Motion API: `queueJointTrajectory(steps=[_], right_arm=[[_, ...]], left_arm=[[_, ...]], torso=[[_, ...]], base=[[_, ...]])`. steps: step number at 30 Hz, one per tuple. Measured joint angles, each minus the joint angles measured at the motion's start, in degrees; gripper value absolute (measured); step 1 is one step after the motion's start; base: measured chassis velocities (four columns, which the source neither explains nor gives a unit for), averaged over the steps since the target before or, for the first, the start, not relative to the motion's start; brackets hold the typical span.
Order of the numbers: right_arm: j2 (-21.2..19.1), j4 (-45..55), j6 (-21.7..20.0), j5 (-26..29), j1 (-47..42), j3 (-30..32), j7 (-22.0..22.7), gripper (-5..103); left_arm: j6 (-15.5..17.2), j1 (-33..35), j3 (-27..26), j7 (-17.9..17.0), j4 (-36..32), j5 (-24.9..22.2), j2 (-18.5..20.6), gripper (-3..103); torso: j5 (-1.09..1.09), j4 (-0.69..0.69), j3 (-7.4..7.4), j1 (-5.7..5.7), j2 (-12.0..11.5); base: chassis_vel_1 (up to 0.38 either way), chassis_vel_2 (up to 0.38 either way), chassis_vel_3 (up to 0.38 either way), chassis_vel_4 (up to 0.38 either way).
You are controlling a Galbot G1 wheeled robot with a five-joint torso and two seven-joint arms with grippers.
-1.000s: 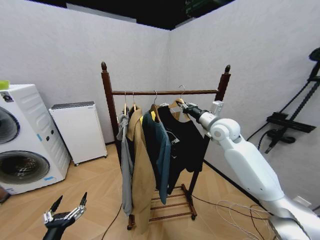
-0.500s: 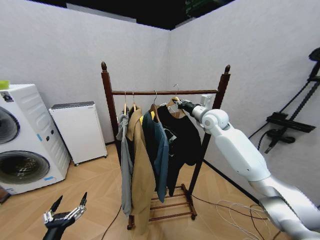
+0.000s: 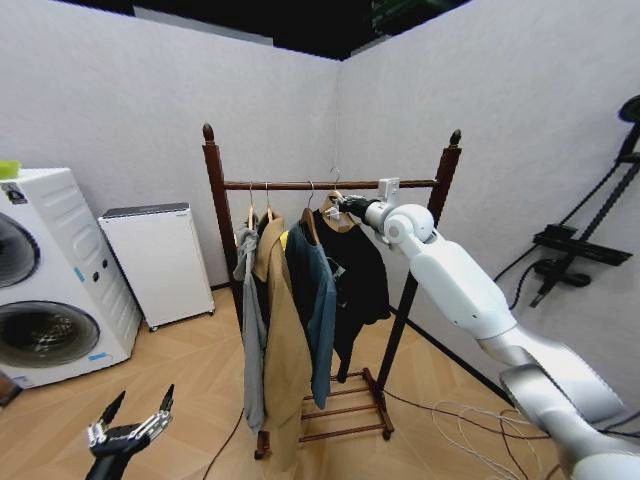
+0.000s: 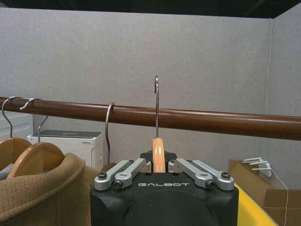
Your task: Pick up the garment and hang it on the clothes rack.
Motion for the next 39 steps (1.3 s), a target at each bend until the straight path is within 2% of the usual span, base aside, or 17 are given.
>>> queueJointTrajectory(steps=[15,17,19,24,26,27,30,31,32,34,35,37,38,39], right_arm=[[3.0,-2.4,0.2,-3.8,-2.2,0.0,-0.4,10],[3.0,-2.1,0.8,-4.6,-2.9,0.5,-1.1,13],[2.6,-1.2,1.7,-4.8,-3.7,1.3,-1.4,24],[1.3,0.7,2.6,-3.9,-4.4,2.5,-1.2,34],[-1.1,4.8,2.5,-2.2,-6.9,5.2,-0.1,45],[-1.1,4.8,2.5,-2.2,-6.9,5.2,-0.1,45],[-5.9,14.1,1.8,-0.4,-15.2,11.9,2.1,62],[-5.9,14.1,1.8,-0.4,-15.2,11.9,2.1,62],[-7.4,16.7,1.9,-0.7,-18.4,14.3,2.6,67],[-9.3,19.8,2.9,-3.0,-25.3,19.2,2.7,78],[-9.3,19.8,2.9,-3.0,-25.3,19.2,2.7,78],[-10.5,22.4,4.0,-5.9,-33.9,25.1,1.7,88],[-10.5,22.4,4.0,-5.9,-33.9,25.1,1.7,88],[-10.7,23.5,4.6,-7.5,-37.8,28.3,1.2,88]], left_arm=[[0.0,0.0,0.0,0.0,0.0,0.0,0.0,100],[0.0,0.0,0.0,0.0,0.0,0.0,0.0,100],[0.0,0.0,0.0,0.0,0.0,0.0,0.0,100],[0.0,0.0,0.0,0.0,0.0,0.0,0.0,100],[0.0,0.0,0.0,0.0,0.0,0.0,0.0,100],[0.0,0.0,0.0,0.0,0.0,0.0,0.0,100],[0.0,0.0,0.0,0.0,0.0,0.0,0.0,100],[0.0,0.0,0.0,0.0,0.0,0.0,0.0,100],[0.0,0.0,0.0,0.0,0.0,0.0,0.0,100],[0.0,0.0,0.0,0.0,0.0,0.0,0.0,100],[0.0,0.0,0.0,0.0,0.0,0.0,0.0,100],[0.0,0.0,0.0,0.0,0.0,0.0,0.0,100],[0.0,0.0,0.0,0.0,0.0,0.0,0.0,100],[0.0,0.0,0.0,0.0,0.0,0.0,0.0,100]], torso=[[-0.01,0.01,0.0,0.0,0.0],[-0.01,0.01,-0.01,0.0,0.0],[0.02,0.0,0.0,0.0,0.0],[0.0,0.02,0.0,0.0,0.0],[-0.01,0.02,0.0,0.0,0.0],[-0.01,0.02,0.0,0.0,0.0],[0.02,-0.02,0.0,0.0,0.0],[0.02,-0.02,0.0,0.0,0.0],[0.0,-0.02,-0.01,-0.01,0.0],[0.01,0.0,-0.01,-0.01,0.0],[0.01,0.0,-0.01,-0.01,0.0],[0.03,0.01,0.0,-0.01,0.0],[0.03,0.01,0.0,-0.01,0.0],[0.05,-0.01,0.0,-0.01,0.0]], base=[[0.0,0.0,0.0,0.0],[0.0,0.0,0.0,0.0],[0.0,0.0,0.0,0.0],[0.0,0.0,0.0,0.0],[0.0,0.0,0.0,0.0],[0.0,0.0,0.0,0.0],[0.0,0.0,0.0,0.0],[0.0,0.0,0.0,0.0],[0.0,0.0,0.0,0.0],[0.0,0.0,0.0,0.0],[0.0,0.0,0.0,0.0],[0.0,0.0,0.0,0.0],[0.0,0.0,0.0,0.0],[0.0,0.0,0.0,0.0]])
